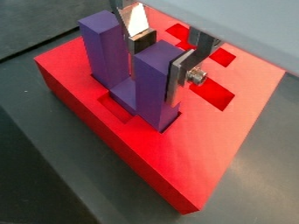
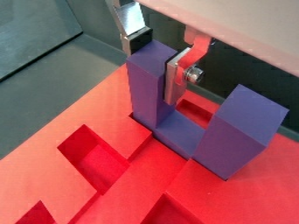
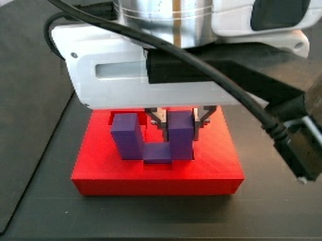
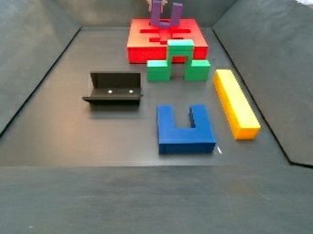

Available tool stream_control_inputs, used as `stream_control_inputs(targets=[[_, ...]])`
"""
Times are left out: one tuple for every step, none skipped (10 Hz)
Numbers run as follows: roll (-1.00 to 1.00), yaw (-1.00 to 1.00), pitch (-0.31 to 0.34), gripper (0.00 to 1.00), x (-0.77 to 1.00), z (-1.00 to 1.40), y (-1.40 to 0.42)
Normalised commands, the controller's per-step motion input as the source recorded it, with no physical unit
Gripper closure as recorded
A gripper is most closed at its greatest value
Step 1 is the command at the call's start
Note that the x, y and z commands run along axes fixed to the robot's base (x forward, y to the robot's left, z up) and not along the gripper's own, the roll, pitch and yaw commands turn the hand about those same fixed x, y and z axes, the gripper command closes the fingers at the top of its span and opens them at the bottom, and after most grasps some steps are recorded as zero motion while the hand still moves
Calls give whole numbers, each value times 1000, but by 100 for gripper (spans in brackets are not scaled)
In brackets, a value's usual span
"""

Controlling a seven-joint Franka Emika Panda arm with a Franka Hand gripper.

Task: Pick up the purple object. Move up. Move to above the board. Insert the purple object.
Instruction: Insert the purple object.

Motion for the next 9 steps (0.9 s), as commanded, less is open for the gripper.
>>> stream_control_inputs(targets=[[356, -163, 74, 100, 137, -589, -160], [330, -94, 77, 100, 49, -614, -223], [341, 0, 76, 100, 0, -586, -254], [350, 0, 70, 100, 0, -577, -263], [303, 0, 54, 100, 0, -697, -271], [220, -6, 50, 100, 6, -831, -189], [203, -86, 53, 100, 80, -863, -149], [180, -131, 86, 100, 0, -800, 0], [-1, 0, 0, 100, 0, -146, -57]])
